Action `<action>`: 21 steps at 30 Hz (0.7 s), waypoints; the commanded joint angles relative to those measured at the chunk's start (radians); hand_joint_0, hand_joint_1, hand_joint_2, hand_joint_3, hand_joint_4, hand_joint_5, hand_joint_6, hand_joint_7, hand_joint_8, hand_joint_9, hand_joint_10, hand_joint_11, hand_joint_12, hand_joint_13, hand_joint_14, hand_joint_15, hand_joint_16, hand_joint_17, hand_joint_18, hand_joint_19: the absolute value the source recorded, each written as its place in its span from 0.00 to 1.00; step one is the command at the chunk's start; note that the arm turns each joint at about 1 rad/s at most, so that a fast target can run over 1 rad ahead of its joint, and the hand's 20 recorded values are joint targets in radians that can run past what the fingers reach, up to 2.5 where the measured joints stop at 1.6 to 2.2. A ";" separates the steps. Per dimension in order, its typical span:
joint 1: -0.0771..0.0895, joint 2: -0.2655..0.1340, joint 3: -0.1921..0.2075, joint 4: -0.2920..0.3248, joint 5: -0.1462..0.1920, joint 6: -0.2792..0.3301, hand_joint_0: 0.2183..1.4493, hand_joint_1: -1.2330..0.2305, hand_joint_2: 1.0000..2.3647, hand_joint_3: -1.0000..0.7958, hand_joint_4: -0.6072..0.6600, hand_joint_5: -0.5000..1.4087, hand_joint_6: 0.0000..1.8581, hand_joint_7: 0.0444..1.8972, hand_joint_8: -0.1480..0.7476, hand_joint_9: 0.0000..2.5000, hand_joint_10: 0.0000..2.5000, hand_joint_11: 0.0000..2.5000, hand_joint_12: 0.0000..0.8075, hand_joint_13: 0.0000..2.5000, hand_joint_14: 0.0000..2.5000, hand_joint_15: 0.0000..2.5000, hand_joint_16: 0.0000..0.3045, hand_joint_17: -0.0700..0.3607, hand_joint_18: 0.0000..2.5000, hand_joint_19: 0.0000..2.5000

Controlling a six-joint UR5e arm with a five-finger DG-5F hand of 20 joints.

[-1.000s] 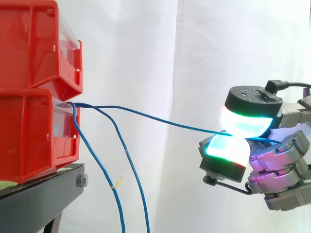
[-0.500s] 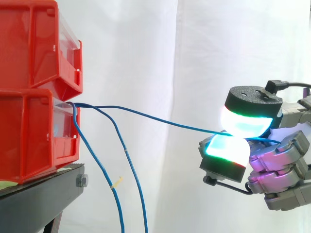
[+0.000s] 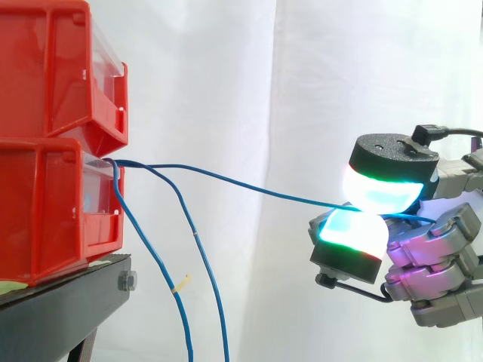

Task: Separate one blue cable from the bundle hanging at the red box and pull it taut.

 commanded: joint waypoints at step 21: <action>0.000 0.000 0.000 0.000 -0.002 0.000 0.35 0.31 0.02 0.54 0.49 0.19 0.47 0.71 0.54 0.48 0.43 0.73 0.48 0.37 0.82 0.61 0.13 0.37 0.52 0.63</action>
